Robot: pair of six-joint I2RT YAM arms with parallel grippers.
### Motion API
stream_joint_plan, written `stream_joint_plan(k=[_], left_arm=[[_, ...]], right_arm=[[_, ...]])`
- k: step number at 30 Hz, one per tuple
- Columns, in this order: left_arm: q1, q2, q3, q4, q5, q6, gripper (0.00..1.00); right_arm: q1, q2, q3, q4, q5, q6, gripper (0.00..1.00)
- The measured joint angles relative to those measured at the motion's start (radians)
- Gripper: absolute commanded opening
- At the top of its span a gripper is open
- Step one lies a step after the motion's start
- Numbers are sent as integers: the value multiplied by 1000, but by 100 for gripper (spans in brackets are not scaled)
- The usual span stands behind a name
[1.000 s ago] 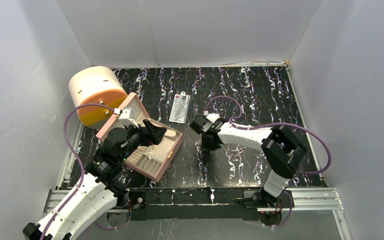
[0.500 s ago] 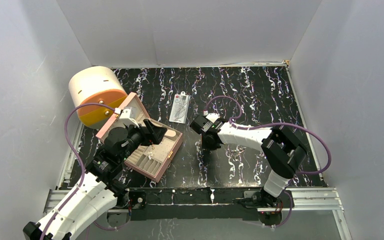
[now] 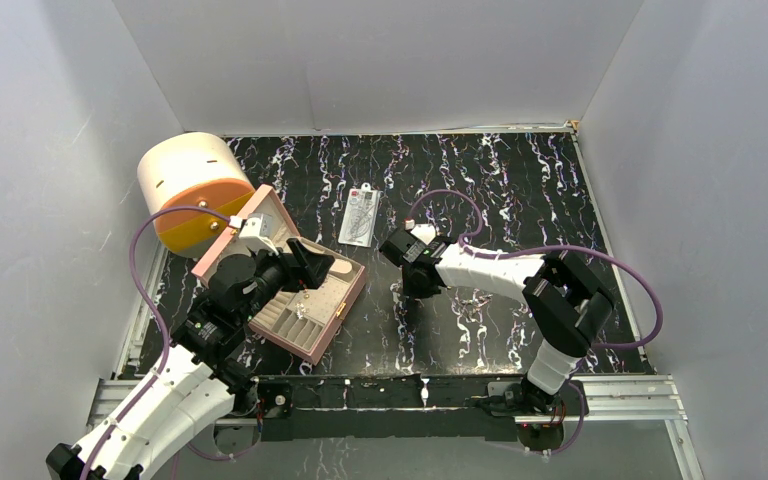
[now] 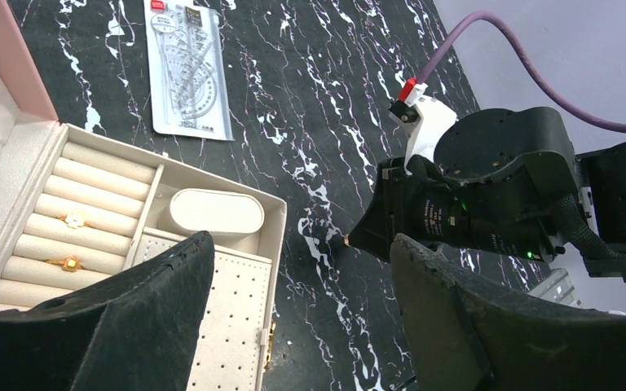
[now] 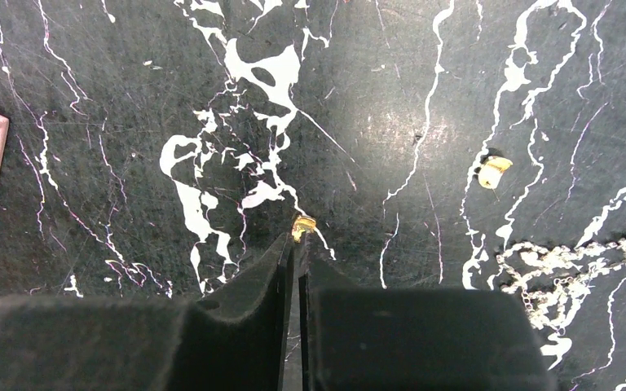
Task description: Organize the mixed jewelry
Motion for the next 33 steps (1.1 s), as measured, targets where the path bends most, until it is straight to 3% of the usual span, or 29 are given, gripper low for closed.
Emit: stream_joint_plan(k=[11,16,23,29,33], left_arm=[[0,0,0,0,4,-4,76],[0,3,0,0,6,-7,76],[0,6,0,0,14,-8,76],[0,14,0,0,38,-28,76],[0,35,0,11,85,-72,75]], right_arm=[[-2,5,1,2,1,-1,14],[-2,5,1,2,1,0,0],[-3,2,0,10,-3,1,0],[-47,-120,-105,149,-108,-18,0],[-140,-270,-227,320,-273,-29,0]])
